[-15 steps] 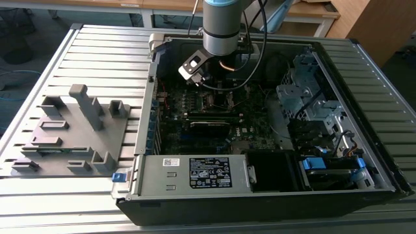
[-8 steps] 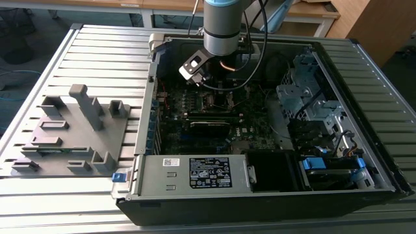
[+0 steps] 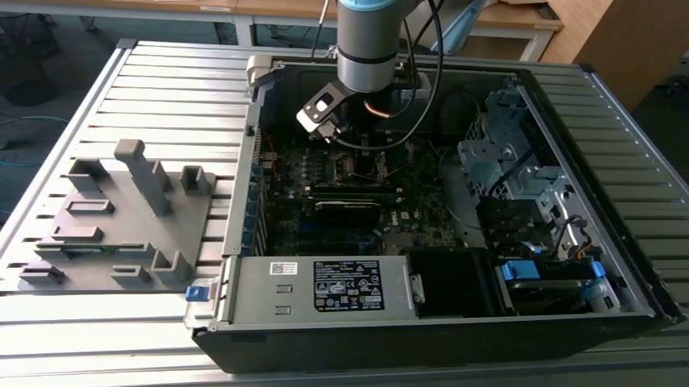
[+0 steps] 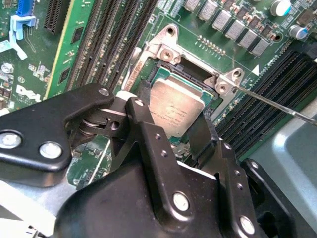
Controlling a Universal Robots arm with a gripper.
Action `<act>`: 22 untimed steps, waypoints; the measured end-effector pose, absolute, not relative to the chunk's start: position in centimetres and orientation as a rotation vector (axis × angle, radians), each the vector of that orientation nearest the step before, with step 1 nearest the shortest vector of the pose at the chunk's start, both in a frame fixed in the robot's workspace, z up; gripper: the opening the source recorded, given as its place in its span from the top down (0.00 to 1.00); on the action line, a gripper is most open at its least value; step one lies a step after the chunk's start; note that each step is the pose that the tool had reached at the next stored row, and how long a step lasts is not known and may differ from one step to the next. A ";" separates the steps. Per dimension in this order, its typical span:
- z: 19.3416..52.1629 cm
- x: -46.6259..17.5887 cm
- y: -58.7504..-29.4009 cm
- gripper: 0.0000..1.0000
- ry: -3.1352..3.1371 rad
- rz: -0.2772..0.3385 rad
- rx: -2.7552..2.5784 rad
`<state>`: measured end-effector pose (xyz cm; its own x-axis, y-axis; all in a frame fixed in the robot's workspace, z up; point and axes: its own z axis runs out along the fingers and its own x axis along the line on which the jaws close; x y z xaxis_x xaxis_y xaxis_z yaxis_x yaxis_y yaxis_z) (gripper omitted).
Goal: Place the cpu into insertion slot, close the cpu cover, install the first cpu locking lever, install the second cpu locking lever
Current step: 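Place the cpu into insertion slot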
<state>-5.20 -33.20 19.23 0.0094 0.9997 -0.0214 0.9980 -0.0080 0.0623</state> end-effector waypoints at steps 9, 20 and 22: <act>19.2 -5.2 -33.2 0.46 2.178 0.063 2.198; 19.4 -5.2 -33.4 0.46 2.178 0.066 2.199; 19.5 -5.2 -33.4 0.46 2.178 0.065 2.199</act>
<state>-5.20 -33.43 19.49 0.0095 1.0000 -0.0020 0.9980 -0.0094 0.0621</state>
